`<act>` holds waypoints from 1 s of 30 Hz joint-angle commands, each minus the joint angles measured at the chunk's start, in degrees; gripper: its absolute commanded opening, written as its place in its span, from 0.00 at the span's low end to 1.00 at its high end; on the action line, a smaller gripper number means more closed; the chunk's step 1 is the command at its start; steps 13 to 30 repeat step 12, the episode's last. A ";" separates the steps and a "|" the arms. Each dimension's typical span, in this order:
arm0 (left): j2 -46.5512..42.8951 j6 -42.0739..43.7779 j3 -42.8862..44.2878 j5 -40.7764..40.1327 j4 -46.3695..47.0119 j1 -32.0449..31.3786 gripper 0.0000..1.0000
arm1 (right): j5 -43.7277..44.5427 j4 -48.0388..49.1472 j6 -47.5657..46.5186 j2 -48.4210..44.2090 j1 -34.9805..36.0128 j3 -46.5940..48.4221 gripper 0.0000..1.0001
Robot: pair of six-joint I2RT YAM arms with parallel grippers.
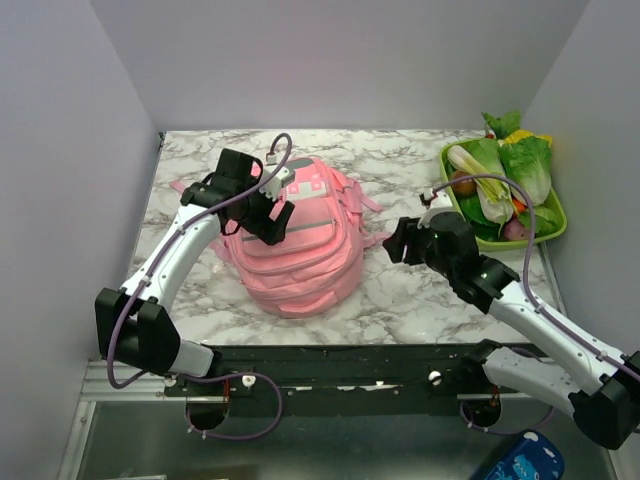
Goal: Pack the student bag
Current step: Reset both arms
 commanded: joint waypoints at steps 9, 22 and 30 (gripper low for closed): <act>-9.71 -0.71 -12.54 0.05 6.98 9.60 0.99 | -0.59 -5.29 0.04 -4.84 -0.20 -2.35 0.65; -9.19 -0.96 -14.66 3.38 11.12 14.88 0.99 | 0.38 -6.17 -0.14 -5.36 -0.20 -2.62 0.65; -9.19 -0.96 -14.66 3.38 11.12 14.88 0.99 | 0.38 -6.17 -0.14 -5.36 -0.20 -2.62 0.65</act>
